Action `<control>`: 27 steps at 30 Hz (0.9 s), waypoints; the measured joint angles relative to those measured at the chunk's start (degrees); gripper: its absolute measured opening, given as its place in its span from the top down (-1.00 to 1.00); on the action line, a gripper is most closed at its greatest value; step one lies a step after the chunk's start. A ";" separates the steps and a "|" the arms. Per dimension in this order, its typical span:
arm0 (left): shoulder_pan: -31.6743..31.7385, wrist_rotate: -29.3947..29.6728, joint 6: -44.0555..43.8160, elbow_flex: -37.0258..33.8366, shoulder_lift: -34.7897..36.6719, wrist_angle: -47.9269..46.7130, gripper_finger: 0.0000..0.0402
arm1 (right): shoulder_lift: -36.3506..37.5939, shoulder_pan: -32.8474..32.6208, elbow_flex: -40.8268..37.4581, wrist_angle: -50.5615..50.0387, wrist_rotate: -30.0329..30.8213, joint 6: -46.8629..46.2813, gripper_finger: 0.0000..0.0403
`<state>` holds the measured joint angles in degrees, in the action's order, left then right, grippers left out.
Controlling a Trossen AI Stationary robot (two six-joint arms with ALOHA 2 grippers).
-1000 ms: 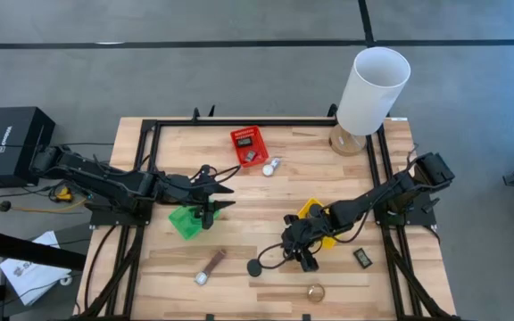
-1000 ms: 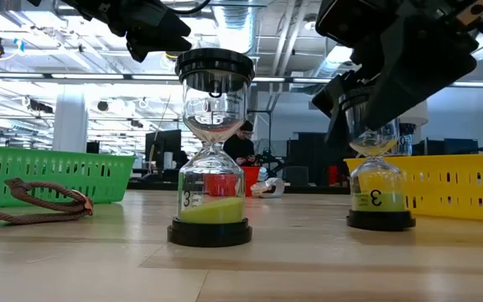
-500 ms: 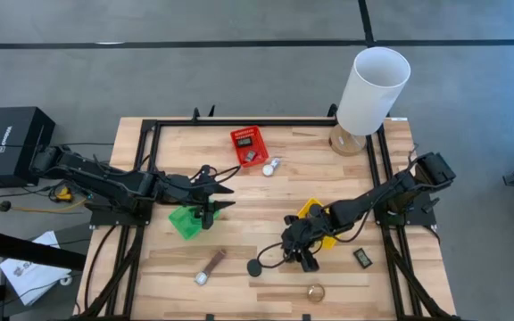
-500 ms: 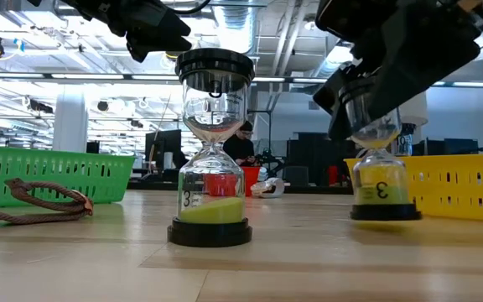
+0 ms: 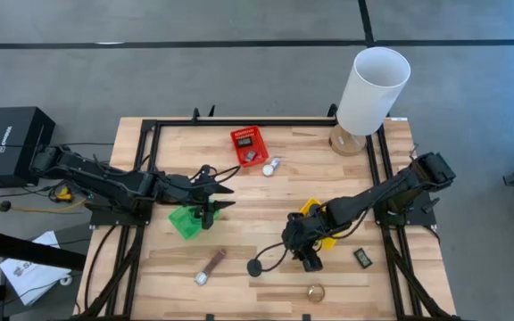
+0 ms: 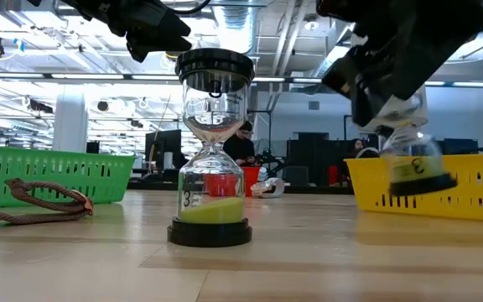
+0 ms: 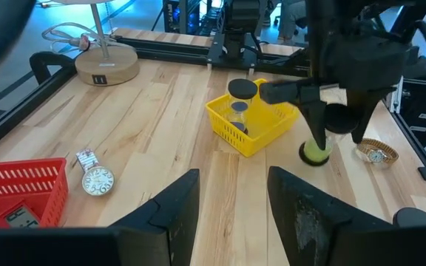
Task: Pick & Place Office items
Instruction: Put the top green hourglass into the yellow bin
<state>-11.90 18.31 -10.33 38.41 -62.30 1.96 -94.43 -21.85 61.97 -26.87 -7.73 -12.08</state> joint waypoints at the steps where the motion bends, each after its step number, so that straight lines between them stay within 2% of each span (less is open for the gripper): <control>1: 0.00 0.00 0.00 0.00 0.00 0.00 0.23 | 0.00 0.00 1.12 -2.18 0.00 0.00 0.06; 6: 0.00 0.24 0.00 0.00 0.00 0.00 0.23 | 0.00 -0.54 6.63 -12.04 0.02 0.24 0.01; 13: 0.00 0.22 0.00 0.00 0.00 0.00 0.23 | 0.00 -1.08 12.30 -23.22 0.11 0.17 0.06; 23: -0.02 0.17 -0.02 0.00 0.00 0.00 0.23 | 0.50 -1.07 17.40 -32.12 0.78 -0.18 0.06; 27: -0.02 0.14 -0.02 0.01 0.00 0.00 0.23 | 3.51 -1.09 17.56 -36.29 3.76 -0.80 0.06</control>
<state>-11.92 18.45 -10.35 38.43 -62.30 1.96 -90.92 -22.94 79.53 -63.16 -3.96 -12.88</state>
